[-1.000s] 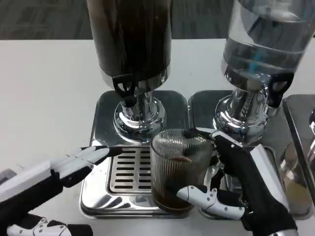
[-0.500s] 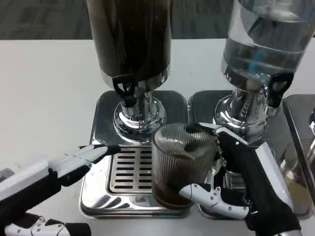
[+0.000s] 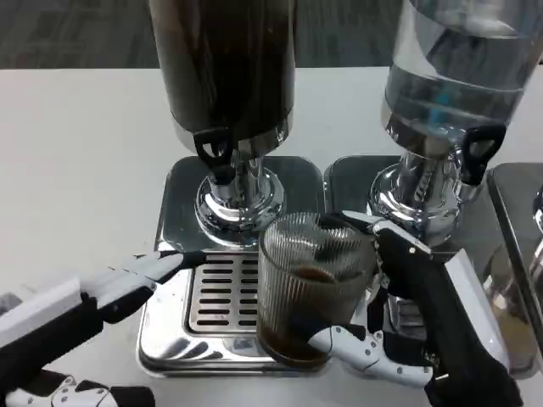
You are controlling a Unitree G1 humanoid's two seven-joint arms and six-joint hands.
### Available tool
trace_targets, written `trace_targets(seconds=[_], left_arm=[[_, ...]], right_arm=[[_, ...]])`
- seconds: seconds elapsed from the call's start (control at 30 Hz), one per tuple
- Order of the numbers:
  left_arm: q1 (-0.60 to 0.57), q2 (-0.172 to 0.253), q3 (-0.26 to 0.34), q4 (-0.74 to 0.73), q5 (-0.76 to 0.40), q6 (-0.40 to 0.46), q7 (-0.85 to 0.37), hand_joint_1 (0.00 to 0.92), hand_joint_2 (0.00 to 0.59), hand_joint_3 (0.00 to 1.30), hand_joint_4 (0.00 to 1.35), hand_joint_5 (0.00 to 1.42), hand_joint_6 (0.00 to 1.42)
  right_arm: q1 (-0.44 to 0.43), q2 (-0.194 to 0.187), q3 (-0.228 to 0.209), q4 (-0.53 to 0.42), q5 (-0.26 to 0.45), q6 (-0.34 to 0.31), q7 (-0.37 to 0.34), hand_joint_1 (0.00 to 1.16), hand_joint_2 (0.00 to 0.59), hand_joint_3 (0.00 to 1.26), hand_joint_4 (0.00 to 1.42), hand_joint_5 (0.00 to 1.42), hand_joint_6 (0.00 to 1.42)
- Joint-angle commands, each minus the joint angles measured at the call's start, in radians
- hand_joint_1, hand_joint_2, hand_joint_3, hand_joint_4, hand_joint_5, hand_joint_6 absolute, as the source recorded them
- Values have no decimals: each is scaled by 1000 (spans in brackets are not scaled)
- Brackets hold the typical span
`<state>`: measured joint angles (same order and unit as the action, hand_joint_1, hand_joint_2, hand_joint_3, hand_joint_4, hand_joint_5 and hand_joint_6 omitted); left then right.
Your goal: Grasp the cup under the faucet to collect the drink, then remove the cup.
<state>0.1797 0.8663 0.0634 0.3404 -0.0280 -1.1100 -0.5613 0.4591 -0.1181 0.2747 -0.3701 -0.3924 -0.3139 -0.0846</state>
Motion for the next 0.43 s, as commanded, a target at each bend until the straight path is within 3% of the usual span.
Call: trace_targets(seconds=[0.03, 0.43], left_arm=[[8, 19, 10, -14, -13, -9, -6, 0, 89, 0, 0, 0, 20], [10, 16, 8, -17, -27, -12, -8, 0, 89, 0, 0, 0, 22]], right_arm=[[8, 18, 1, -23, 22, -46, -20, 619, 285, 516, 624, 815, 1170], [11, 16, -4, -27, 23, -54, -17, 614, 283, 524, 628, 832, 1176]])
